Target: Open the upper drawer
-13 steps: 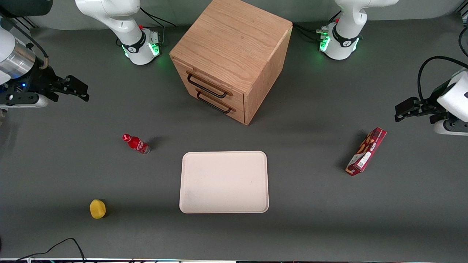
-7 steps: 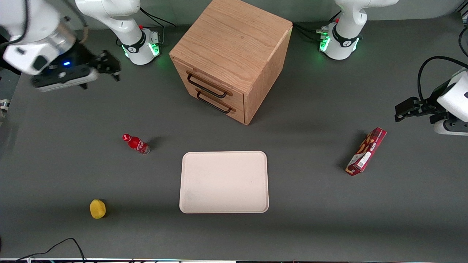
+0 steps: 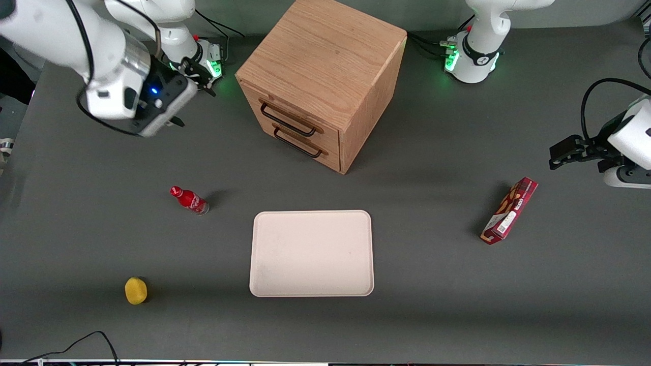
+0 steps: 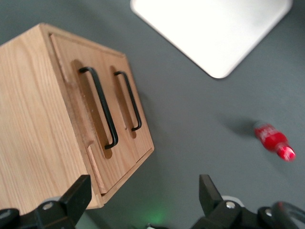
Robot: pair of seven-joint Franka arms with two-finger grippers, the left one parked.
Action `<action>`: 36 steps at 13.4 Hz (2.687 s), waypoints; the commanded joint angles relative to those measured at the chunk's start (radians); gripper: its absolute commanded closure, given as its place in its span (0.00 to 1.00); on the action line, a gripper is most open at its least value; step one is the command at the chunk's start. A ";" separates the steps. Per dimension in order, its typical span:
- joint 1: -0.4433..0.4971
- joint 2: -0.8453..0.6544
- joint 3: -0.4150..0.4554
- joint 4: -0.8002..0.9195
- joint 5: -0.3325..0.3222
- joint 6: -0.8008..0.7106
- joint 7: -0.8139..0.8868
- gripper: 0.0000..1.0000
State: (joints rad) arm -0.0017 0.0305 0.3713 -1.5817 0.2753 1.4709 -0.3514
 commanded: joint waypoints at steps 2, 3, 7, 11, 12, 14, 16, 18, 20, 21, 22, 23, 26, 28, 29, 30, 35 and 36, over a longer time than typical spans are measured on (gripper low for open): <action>-0.003 0.094 0.060 0.026 0.058 -0.014 -0.075 0.00; -0.003 0.112 0.061 0.020 0.080 0.000 -0.074 0.00; -0.001 0.127 0.104 -0.078 0.133 0.103 -0.064 0.00; -0.001 0.129 0.138 -0.185 0.134 0.219 -0.057 0.00; -0.001 0.129 0.149 -0.207 0.133 0.239 -0.057 0.00; -0.001 0.134 0.162 -0.240 0.134 0.291 -0.057 0.00; 0.009 0.134 0.164 -0.279 0.133 0.347 -0.057 0.00; 0.011 0.147 0.170 -0.300 0.134 0.385 -0.057 0.00; 0.011 0.160 0.184 -0.308 0.134 0.408 -0.055 0.00; 0.012 0.164 0.187 -0.313 0.134 0.420 -0.055 0.00; 0.012 0.170 0.198 -0.319 0.134 0.439 -0.055 0.00; 0.014 0.175 0.199 -0.328 0.134 0.453 -0.055 0.00; 0.017 0.178 0.199 -0.336 0.134 0.465 -0.055 0.00; 0.019 0.178 0.207 -0.354 0.134 0.495 -0.055 0.00; 0.019 0.183 0.209 -0.363 0.134 0.509 -0.055 0.00; 0.019 0.186 0.213 -0.366 0.134 0.520 -0.055 0.00; 0.016 0.206 0.212 -0.363 0.119 0.531 -0.058 0.00; 0.014 0.213 0.212 -0.360 0.117 0.529 -0.058 0.00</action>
State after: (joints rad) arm 0.0130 0.2253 0.5839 -1.9478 0.3833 1.9833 -0.4020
